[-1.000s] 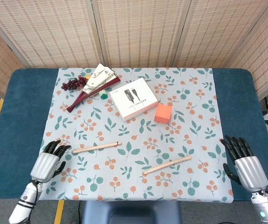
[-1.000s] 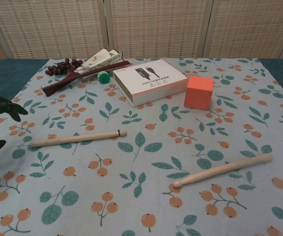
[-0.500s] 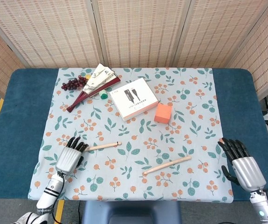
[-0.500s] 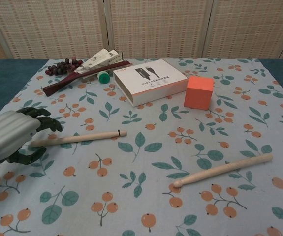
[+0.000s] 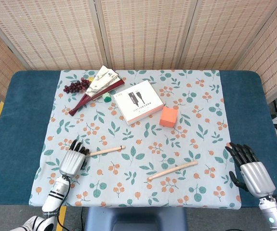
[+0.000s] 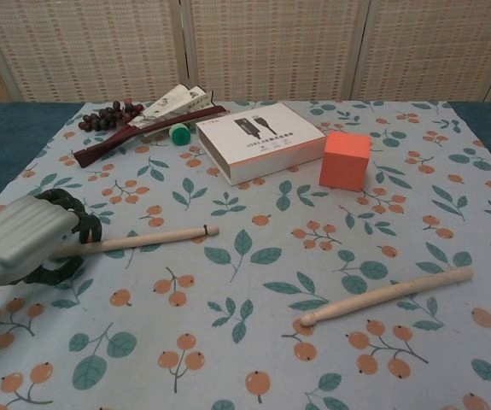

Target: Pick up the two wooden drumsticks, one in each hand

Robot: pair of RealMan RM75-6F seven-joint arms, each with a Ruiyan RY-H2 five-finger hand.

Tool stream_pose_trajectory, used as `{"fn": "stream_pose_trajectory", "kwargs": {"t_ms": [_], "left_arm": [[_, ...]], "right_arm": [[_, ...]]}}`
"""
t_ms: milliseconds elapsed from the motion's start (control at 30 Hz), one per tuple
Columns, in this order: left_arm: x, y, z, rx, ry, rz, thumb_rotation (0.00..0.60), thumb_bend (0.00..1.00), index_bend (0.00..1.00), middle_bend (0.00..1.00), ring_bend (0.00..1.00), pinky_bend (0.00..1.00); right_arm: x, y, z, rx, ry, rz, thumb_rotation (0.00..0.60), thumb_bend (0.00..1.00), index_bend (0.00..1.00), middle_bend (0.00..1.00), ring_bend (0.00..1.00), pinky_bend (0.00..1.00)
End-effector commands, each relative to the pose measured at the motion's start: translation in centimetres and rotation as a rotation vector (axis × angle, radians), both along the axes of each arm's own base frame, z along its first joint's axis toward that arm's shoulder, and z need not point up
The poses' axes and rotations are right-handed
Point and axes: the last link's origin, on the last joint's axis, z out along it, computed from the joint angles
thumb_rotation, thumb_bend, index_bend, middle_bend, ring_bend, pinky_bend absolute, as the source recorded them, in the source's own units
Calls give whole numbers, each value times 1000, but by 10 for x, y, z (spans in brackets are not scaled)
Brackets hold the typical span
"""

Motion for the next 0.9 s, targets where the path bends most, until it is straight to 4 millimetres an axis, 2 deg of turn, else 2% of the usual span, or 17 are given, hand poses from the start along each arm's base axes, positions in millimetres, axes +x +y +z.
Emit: {"fn": "stream_pose_trajectory", "kwargs": {"t_ms": [33, 200, 500, 700, 767, 800, 900], "left_arm": [[0, 1, -1, 1, 5, -2, 600, 445, 413, 429, 222, 154], [1, 2, -2, -2, 11, -1, 600, 446, 466, 457, 245, 155], [-1, 4, -1, -5, 35, 6, 600, 458, 597, 601, 330, 154], [0, 4, 3, 5, 23, -1, 600, 534, 755, 768, 430, 157], [1, 4, 7, 27, 4, -18, 600, 597, 830, 843, 473, 156], [4, 3, 17, 60, -54, -46, 600, 605, 839, 852, 478, 155], [2, 1, 30, 81, -136, -89, 600, 607, 846, 860, 479, 154]], "right_arm": [[0, 0, 0, 4, 1, -4, 600, 398, 0, 0, 0, 0], [0, 0, -1, 5, 3, -10, 600, 399, 0, 0, 0, 0], [0, 0, -2, 1, 8, -16, 600, 399, 0, 0, 0, 0], [1, 0, -3, 4, 13, -10, 600, 398, 0, 0, 0, 0], [2, 0, -5, 5, 14, -3, 600, 399, 0, 0, 0, 0], [5, 2, -10, 19, 14, 13, 600, 399, 0, 0, 0, 0], [9, 5, -18, 38, 17, 30, 600, 399, 0, 0, 0, 0]]}}
